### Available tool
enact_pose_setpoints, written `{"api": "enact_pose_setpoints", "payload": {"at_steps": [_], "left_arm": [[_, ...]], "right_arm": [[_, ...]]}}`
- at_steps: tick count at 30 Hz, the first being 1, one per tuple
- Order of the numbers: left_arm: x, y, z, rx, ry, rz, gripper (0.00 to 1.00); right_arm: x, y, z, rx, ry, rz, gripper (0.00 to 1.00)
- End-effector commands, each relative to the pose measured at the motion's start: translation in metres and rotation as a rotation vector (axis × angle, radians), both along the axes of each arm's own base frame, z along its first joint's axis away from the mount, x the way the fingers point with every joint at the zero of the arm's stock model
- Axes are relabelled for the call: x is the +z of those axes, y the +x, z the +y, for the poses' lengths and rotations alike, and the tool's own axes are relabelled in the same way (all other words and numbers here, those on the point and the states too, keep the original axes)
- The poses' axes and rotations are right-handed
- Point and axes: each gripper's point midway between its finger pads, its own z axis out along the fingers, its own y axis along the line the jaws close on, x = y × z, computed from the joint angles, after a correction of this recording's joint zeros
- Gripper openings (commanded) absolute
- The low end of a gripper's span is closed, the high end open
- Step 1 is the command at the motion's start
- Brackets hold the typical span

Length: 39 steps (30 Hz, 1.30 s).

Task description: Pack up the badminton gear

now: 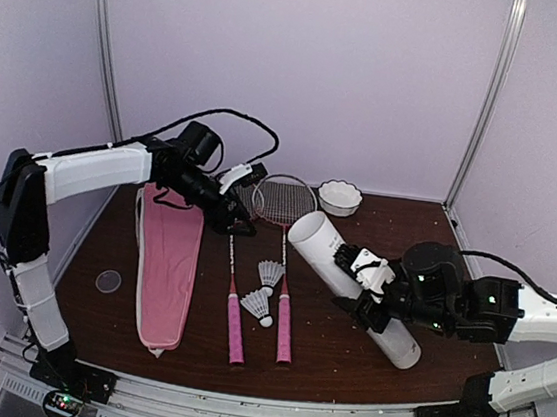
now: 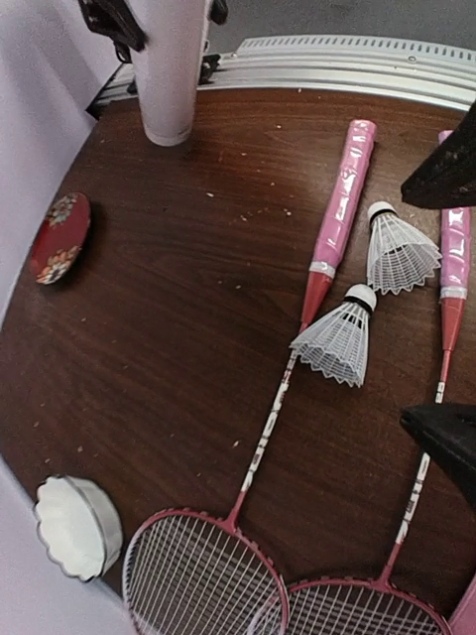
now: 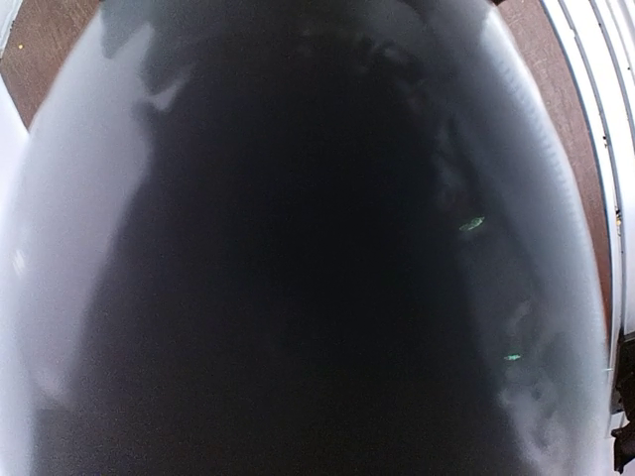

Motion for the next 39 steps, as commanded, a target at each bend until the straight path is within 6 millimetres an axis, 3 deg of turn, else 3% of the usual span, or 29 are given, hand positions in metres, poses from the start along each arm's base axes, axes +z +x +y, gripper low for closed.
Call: {"api": "enact_pose_setpoints", "payload": {"at_steps": [1, 7, 11, 20, 27, 31, 39], "left_arm": [[-0.023, 0.010, -0.022, -0.115, 0.007, 0.046, 0.69], [-0.069, 0.028, -0.036, -0.208, 0.097, 0.115, 0.69], [-0.086, 0.038, -0.046, -0.243, 0.102, 0.119, 0.68], [-0.130, 0.030, -0.063, -0.313, 0.134, 0.211, 0.67], [-0.143, 0.020, -0.065, -0.333, 0.132, 0.255, 0.63], [-0.144, 0.015, -0.063, -0.343, 0.132, 0.278, 0.53], [-0.138, 0.015, -0.050, -0.327, 0.111, 0.308, 0.17]], "right_arm": [[0.007, 0.004, -0.010, -0.045, 0.027, -0.008, 0.35], [0.007, 0.001, -0.011, -0.038, 0.032, 0.002, 0.35], [0.005, 0.001, -0.009, -0.035, 0.033, 0.010, 0.35], [0.004, 0.002, -0.008, -0.033, 0.024, 0.012, 0.35], [0.003, 0.002, -0.009, -0.034, 0.019, 0.012, 0.35], [0.000, 0.002, -0.008, -0.032, 0.011, 0.016, 0.35], [0.001, 0.001, -0.010, -0.028, 0.007, 0.011, 0.35]]}}
